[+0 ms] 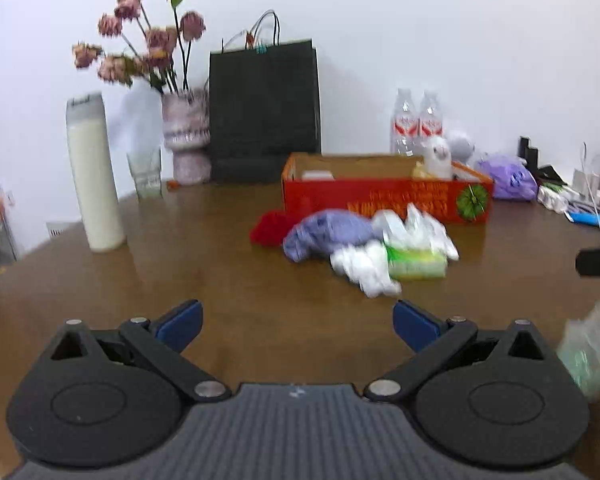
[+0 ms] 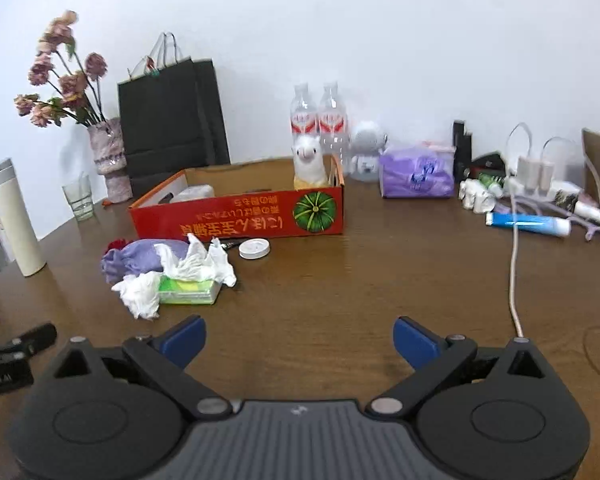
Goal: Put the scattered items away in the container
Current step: 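Withdraw both tools from the box back toward the scattered items, then grasp the white tissue with the left tool while the right tool grasps the plastic bag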
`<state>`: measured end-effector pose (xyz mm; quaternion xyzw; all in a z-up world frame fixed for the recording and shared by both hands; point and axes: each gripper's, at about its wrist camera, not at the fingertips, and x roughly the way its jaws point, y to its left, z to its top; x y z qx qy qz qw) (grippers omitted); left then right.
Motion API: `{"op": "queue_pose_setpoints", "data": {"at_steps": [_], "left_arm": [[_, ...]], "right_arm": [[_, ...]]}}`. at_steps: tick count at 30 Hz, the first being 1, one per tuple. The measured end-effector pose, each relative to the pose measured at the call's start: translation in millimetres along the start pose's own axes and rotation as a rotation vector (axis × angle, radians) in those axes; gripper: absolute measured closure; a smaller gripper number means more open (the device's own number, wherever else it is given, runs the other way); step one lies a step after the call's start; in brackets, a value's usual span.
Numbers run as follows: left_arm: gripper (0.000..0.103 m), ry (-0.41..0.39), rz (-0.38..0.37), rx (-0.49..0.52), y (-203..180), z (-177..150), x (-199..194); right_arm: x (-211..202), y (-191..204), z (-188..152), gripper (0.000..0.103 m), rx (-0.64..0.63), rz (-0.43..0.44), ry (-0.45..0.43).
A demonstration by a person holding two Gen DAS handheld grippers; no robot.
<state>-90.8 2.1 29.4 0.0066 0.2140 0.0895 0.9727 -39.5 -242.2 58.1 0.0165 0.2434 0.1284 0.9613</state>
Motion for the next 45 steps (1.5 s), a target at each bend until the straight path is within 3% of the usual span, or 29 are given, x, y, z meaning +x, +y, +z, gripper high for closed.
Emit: {"op": "queue_pose_setpoints", "data": {"at_steps": [6, 13, 17, 20, 22, 23, 26, 28, 30, 35, 36, 38, 42, 45], "left_arm": [[0.0, -0.036, -0.03, 0.023, -5.0, -11.1, -12.5], [0.0, -0.032, -0.049, 0.027, -13.1, -12.0, -10.5], [0.0, -0.007, -0.05, 0.032, -11.5, -12.1, -5.0], [0.002, 0.016, -0.091, 0.049, -12.9, 2.5, 9.3], [0.005, 0.013, -0.115, 0.069, -17.4, 16.5, 24.4], [0.007, 0.02, -0.124, 0.083, -20.7, 23.2, 34.0], [0.029, 0.084, -0.153, 0.069, -29.5, 38.8, 68.0], [0.05, 0.154, -0.17, 0.038, -34.4, 42.6, 93.2], [0.051, 0.204, -0.16, 0.029, -39.9, 42.1, 112.5], [0.046, 0.211, -0.136, 0.019, -44.0, 37.1, 133.7], [0.049, 0.211, -0.14, 0.005, -42.1, 36.4, 135.9], [0.078, 0.216, -0.145, -0.006, -40.0, 36.4, 139.7], [0.082, 0.227, -0.142, 0.009, -38.0, 34.7, 127.2], [0.082, 0.217, -0.182, 0.018, -28.9, 25.8, 95.5]], "right_arm": [[-23.6, 20.7, -30.4, 0.0, -0.075, 0.048, -0.136], [-20.1, 26.4, -38.2, 0.001, -0.078, 0.091, -0.085], [-23.9, 26.9, -43.3, 0.016, -0.098, 0.096, -0.033], [-25.5, 24.6, -48.8, 0.016, -0.105, 0.089, -0.004], [-24.7, 21.2, -49.8, 0.023, -0.099, 0.092, 0.015], [-23.5, 19.4, -49.7, 0.03, -0.094, 0.093, 0.024], [-17.7, 15.1, -49.1, 0.049, -0.084, 0.102, 0.063], [-16.3, 14.2, -50.3, 0.052, -0.084, 0.101, 0.068], [-13.7, 13.2, -50.1, 0.056, -0.092, 0.097, 0.074], [-5.9, 8.5, -45.2, 0.059, -0.073, 0.105, 0.088], [-3.7, 8.0, -43.9, 0.06, -0.072, 0.108, 0.091], [2.6, 8.5, -40.3, 0.061, -0.069, 0.119, 0.097], [17.6, 11.0, -31.1, 0.066, -0.047, 0.142, 0.11], [24.7, 14.3, -27.0, 0.066, -0.029, 0.156, 0.116]]}}
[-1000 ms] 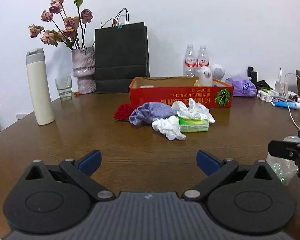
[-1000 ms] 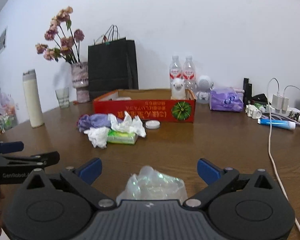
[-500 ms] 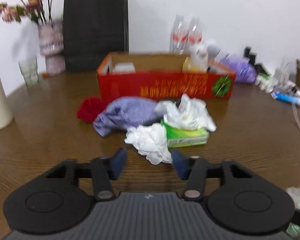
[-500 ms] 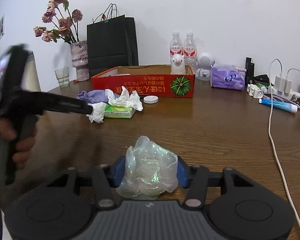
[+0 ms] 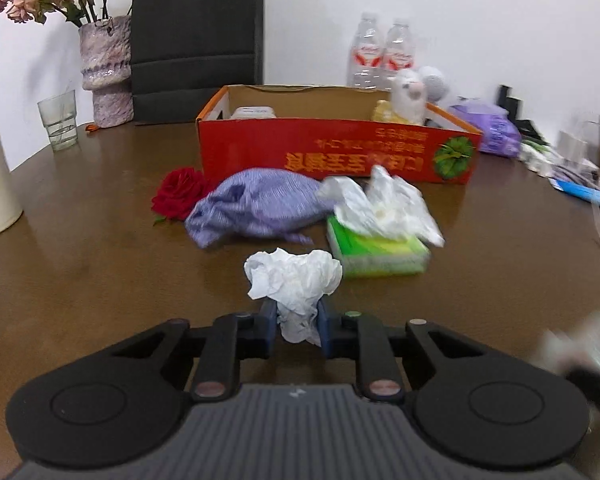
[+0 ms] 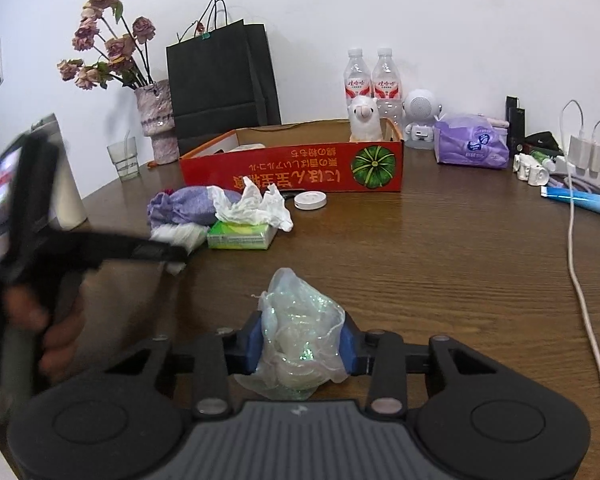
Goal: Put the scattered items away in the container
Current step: 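Grasp the white tissue with the left tool while the right tool grasps the plastic bag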
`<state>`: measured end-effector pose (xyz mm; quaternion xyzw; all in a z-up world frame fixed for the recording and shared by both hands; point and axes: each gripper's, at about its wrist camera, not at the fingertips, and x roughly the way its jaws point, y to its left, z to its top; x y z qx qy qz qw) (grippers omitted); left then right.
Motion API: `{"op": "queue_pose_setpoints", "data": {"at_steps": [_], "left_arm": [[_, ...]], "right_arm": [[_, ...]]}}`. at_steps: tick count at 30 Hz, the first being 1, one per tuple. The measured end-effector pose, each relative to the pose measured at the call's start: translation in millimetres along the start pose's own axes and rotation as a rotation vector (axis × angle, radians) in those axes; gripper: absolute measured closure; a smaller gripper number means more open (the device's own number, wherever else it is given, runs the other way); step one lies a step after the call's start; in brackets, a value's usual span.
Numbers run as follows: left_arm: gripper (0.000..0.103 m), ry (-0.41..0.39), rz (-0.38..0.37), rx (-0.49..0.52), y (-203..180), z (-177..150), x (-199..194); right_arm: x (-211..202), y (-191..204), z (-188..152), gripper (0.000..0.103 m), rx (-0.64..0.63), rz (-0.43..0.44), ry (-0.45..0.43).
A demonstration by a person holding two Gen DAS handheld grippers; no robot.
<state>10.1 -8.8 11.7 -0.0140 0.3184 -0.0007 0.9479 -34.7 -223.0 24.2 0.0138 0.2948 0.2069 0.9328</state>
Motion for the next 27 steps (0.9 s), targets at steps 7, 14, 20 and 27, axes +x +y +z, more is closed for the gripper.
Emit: {"op": "queue_pose_setpoints", "data": {"at_steps": [7, 14, 20, 27], "left_arm": [[0.078, -0.012, -0.025, 0.146, -5.7, -48.4, -62.6], [0.04, -0.023, -0.02, 0.164, 1.6, -52.2, -64.3], [0.068, -0.016, -0.005, 0.156, -0.3, -42.6, -53.3], [0.076, -0.013, -0.009, 0.16, 5.6, -42.2, -60.7]], "right_arm": [[-3.1, 18.9, -1.0, 0.044, -0.022, 0.038, -0.019], [-3.6, 25.8, -6.6, 0.044, -0.052, 0.032, 0.002], [-1.3, 19.0, -9.7, 0.058, -0.01, 0.042, 0.02], [5.3, 17.9, -13.9, 0.057, 0.014, 0.04, 0.043]]}}
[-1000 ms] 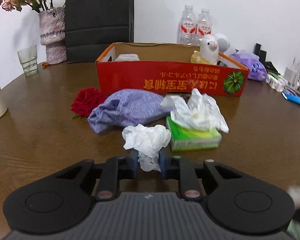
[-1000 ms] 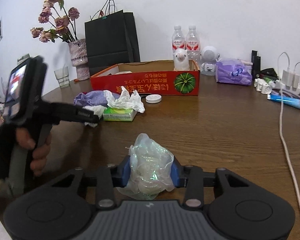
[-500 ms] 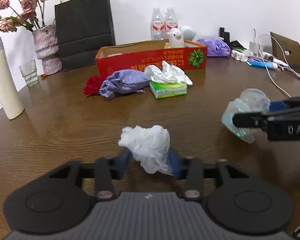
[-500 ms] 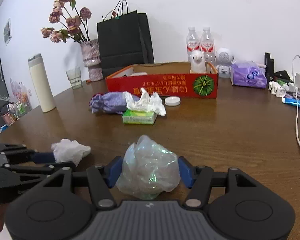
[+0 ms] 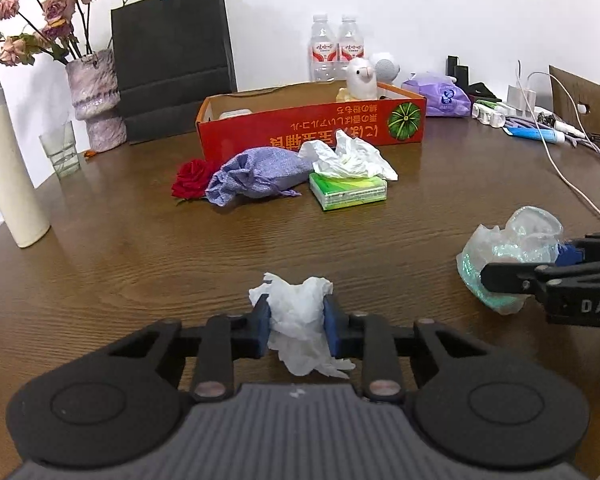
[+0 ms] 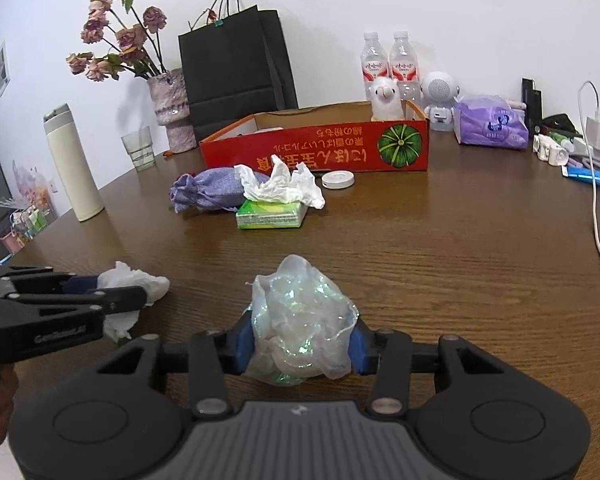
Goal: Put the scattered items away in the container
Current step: 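Grasp the white tissue with the left tool while the right tool grasps the plastic bag, then lower the tissue and plastic bag into the box and open both tools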
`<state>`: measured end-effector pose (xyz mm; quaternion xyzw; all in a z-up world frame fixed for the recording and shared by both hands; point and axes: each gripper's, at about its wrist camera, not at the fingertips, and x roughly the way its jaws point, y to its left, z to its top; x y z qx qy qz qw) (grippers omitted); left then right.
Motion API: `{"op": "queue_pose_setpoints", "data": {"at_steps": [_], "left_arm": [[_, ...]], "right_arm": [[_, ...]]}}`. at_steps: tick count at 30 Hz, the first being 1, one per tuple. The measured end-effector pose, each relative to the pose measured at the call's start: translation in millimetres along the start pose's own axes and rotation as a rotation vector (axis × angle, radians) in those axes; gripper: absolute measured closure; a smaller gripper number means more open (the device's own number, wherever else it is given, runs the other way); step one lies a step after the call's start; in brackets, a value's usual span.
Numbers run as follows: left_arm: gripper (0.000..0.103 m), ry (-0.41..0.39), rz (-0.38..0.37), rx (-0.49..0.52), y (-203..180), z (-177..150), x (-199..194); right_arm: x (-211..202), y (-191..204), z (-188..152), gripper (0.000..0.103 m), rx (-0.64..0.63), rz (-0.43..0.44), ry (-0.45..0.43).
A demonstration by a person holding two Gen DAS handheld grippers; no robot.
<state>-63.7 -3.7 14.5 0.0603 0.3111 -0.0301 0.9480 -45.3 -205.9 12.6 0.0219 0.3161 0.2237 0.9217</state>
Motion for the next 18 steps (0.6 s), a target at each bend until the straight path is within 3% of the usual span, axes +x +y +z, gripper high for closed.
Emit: {"op": "queue_pose_setpoints", "data": {"at_steps": [6, 13, 18], "left_arm": [[0.076, -0.014, 0.005, -0.02, 2.9, -0.9, -6.0], [0.076, -0.056, 0.051, -0.084, 22.9, 12.0, -7.7], [0.076, -0.128, 0.037, -0.106, 45.0, 52.3, 1.8]], "right_arm": [[3.3, 3.2, -2.9, 0.058, 0.005, -0.016, -0.006], [0.0, -4.5, 7.2, 0.064, 0.069, 0.038, -0.031], [0.7, -20.8, 42.2, 0.066, 0.113, 0.1, -0.073]]}}
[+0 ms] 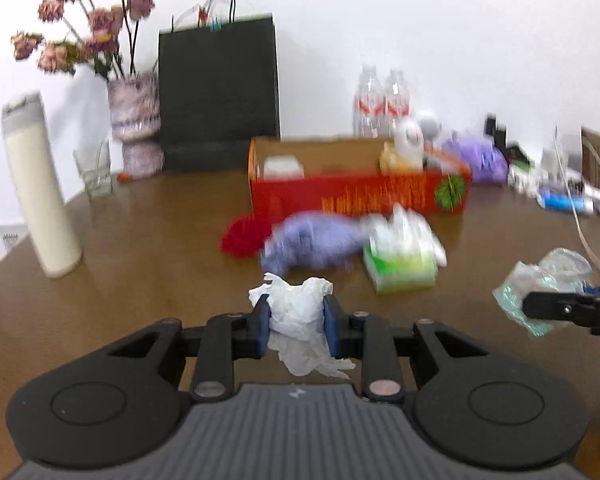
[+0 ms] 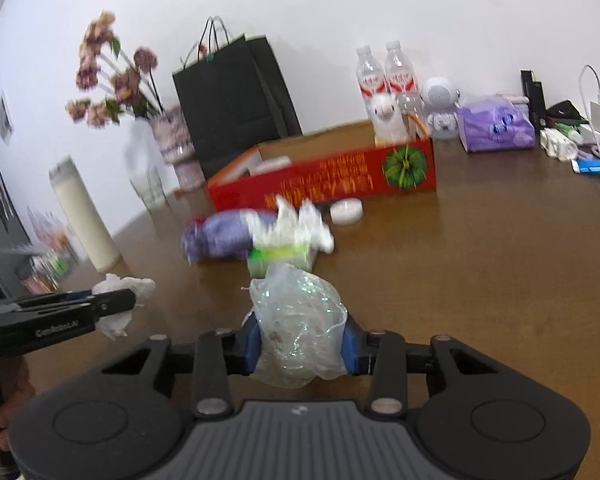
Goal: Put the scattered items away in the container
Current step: 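Lower the tissue and plastic bag into the box and open both tools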
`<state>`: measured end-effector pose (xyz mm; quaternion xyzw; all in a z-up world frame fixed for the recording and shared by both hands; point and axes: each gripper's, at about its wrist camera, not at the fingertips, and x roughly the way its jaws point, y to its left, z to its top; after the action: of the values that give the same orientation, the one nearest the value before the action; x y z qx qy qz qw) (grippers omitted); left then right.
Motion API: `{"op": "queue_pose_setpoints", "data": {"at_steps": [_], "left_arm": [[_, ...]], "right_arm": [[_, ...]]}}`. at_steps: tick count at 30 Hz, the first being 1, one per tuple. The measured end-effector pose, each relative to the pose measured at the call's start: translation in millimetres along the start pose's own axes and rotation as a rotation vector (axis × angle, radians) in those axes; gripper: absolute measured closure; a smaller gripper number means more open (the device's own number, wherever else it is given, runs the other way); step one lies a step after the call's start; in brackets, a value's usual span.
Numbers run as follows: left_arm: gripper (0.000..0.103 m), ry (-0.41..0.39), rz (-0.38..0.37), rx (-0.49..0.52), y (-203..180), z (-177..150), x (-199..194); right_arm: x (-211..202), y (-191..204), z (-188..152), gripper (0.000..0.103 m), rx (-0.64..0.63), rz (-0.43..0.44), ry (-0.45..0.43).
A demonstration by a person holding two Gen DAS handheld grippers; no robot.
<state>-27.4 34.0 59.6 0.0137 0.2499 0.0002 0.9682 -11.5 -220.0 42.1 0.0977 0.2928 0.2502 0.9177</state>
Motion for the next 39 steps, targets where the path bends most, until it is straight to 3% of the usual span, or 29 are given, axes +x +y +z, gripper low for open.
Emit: {"op": "queue_pose_setpoints", "data": {"at_steps": [7, 11, 14, 18, 20, 22, 26, 28, 30, 35, 37, 39], "left_arm": [[0.074, -0.148, -0.021, -0.025, 1.6, 113.2, 75.9], [0.074, 0.006, -0.086, -0.128, 3.4, 169.5, 176.3], [0.074, 0.128, -0.073, -0.203, 1.8, 193.8, 250.1], [0.074, 0.24, -0.052, -0.216, -1.4, 202.9, 321.7], [0.071, 0.274, -0.052, -0.234, -1.0, 200.7, 342.9], [0.059, 0.262, -0.028, -0.221, -1.0, 199.6, 351.1], [0.05, 0.204, -0.048, -0.188, 9.4, 202.4, 340.6], [0.035, 0.185, -0.061, -0.177, 15.4, 205.1, 335.2], [0.028, 0.169, -0.065, -0.168, 18.9, 207.6, 327.8], [0.021, 0.185, -0.062, -0.178, 22.6, 206.1, 300.4], [0.013, 0.168, -0.078, -0.143, 20.2, 199.4, 282.3], [0.013, 0.158, -0.083, -0.079, 12.5, 190.2, 267.5]], "right_arm": [[34.6, -15.1, 103.0, 0.066, -0.046, 0.026, -0.103], [95.2, -17.8, 179.8, 0.066, -0.1, -0.013, -0.119], [158.8, -12.0, 233.3, 0.066, -0.16, -0.074, -0.087], [249.1, 0.1, 267.0, 0.066, -0.288, -0.207, 0.015], [288.5, -4.6, 272.6, 0.066, -0.298, -0.234, 0.088], [318.9, -10.5, 275.1, 0.065, -0.283, -0.247, 0.139], [349.7, -18.2, 275.0, 0.06, -0.261, -0.272, 0.175], [359.3, -23.2, 277.7, 0.057, -0.234, -0.266, 0.183], [356.9, -23.8, 278.3, 0.054, -0.213, -0.251, 0.178], [343.4, -13.9, 277.8, 0.047, -0.276, -0.278, 0.178], [336.6, -11.7, 279.4, 0.037, -0.299, -0.293, 0.179], [331.6, -11.5, 283.4, 0.028, -0.315, -0.303, 0.161]]}}
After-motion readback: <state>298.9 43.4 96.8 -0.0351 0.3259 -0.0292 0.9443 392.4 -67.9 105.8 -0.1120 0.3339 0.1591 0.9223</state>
